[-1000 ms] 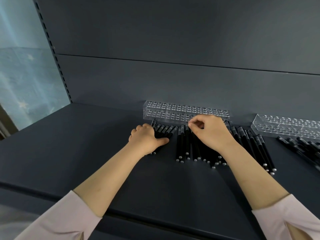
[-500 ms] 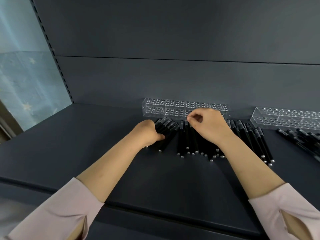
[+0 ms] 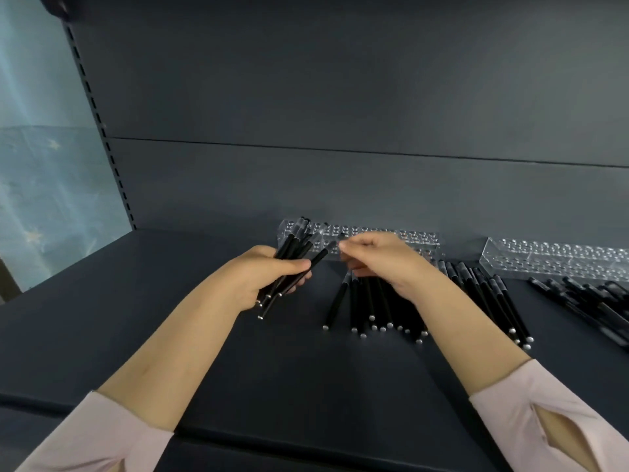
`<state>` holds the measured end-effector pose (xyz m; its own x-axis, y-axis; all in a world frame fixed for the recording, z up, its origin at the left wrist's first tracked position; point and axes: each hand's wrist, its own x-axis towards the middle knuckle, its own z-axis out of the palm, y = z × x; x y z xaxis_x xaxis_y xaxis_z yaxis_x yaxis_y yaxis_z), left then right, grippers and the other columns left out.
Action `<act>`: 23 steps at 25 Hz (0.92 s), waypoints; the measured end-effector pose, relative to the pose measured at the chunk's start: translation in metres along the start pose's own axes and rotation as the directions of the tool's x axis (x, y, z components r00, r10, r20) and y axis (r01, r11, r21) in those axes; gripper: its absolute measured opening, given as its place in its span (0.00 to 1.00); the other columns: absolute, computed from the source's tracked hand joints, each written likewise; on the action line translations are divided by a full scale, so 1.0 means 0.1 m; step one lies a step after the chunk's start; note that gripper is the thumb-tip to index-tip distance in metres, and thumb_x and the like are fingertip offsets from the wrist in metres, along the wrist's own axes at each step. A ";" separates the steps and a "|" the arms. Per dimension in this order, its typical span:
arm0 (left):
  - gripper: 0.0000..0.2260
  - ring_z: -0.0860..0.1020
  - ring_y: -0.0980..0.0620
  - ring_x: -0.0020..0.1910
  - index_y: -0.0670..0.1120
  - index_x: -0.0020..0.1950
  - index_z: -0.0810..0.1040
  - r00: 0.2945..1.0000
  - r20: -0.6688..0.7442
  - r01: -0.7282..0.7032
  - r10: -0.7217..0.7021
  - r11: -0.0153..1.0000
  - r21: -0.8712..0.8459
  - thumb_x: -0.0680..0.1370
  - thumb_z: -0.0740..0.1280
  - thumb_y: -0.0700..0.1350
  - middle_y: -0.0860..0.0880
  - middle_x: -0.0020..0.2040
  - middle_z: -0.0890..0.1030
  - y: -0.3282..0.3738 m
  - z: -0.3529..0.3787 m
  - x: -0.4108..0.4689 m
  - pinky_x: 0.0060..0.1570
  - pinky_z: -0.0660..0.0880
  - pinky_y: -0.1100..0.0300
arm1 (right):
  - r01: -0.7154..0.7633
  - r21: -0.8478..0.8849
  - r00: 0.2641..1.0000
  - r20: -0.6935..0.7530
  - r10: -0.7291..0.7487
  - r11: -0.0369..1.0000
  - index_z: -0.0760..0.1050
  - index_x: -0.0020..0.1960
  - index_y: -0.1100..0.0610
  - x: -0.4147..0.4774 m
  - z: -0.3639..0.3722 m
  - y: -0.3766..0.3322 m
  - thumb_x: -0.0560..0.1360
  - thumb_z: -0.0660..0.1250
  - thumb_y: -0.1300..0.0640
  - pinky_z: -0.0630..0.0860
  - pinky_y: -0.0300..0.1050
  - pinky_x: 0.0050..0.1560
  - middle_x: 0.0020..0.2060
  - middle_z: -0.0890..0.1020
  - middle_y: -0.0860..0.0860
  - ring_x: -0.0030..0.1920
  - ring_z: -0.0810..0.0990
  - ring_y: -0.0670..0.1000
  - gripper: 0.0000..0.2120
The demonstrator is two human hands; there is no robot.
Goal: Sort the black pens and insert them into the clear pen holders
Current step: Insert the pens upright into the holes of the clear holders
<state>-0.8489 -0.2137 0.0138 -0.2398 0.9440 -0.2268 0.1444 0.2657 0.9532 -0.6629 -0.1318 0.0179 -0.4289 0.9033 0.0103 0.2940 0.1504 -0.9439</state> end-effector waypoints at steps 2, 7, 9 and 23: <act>0.07 0.83 0.56 0.38 0.41 0.50 0.83 0.998 0.021 -0.054 0.056 0.997 -0.059 0.75 0.72 0.43 0.48 0.41 0.85 0.08 -0.07 0.03 0.35 0.78 0.64 | -0.041 0.137 0.999 0.006 0.041 0.990 0.79 0.50 0.59 0.14 0.16 -0.14 0.76 0.70 0.57 0.80 0.39 0.42 0.43 0.83 0.54 0.40 0.80 0.47 0.05; 0.06 0.83 0.53 0.42 0.46 0.49 0.83 0.991 0.005 -0.132 0.134 0.985 -0.107 0.76 0.72 0.47 0.49 0.42 0.86 0.21 -0.32 0.28 0.39 0.77 0.60 | 0.028 0.354 0.986 -0.163 0.032 0.935 0.70 0.60 0.57 0.51 0.46 -0.49 0.74 0.70 0.64 0.81 0.42 0.40 0.40 0.81 0.55 0.35 0.80 0.49 0.17; 0.07 0.83 0.53 0.42 0.44 0.49 0.83 0.984 -0.044 -0.179 0.174 0.969 -0.168 0.77 0.70 0.47 0.48 0.42 0.86 0.19 -0.39 0.41 0.40 0.78 0.60 | 0.130 0.307 0.961 -0.273 -0.043 0.943 0.70 0.62 0.53 0.63 0.55 -0.57 0.75 0.69 0.64 0.81 0.44 0.44 0.40 0.82 0.54 0.35 0.81 0.50 0.18; 0.03 0.78 0.58 0.36 0.44 0.51 0.77 0.970 -0.175 -0.223 0.171 0.912 -0.343 0.82 0.63 0.41 0.52 0.45 0.86 -0.12 -0.60 0.74 0.33 0.74 0.64 | 0.461 -0.321 0.724 -0.404 -0.560 0.828 0.68 0.64 0.47 1.08 0.71 -0.50 0.77 0.66 0.61 0.72 0.26 0.41 0.39 0.81 0.48 0.38 0.79 0.42 0.19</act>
<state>-0.9264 -0.1586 -0.0024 -0.3762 0.9263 -0.0222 -0.1447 -0.0350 0.9889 -0.7845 -0.0706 0.0424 -0.1296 0.7318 0.6691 0.3195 0.6696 -0.6705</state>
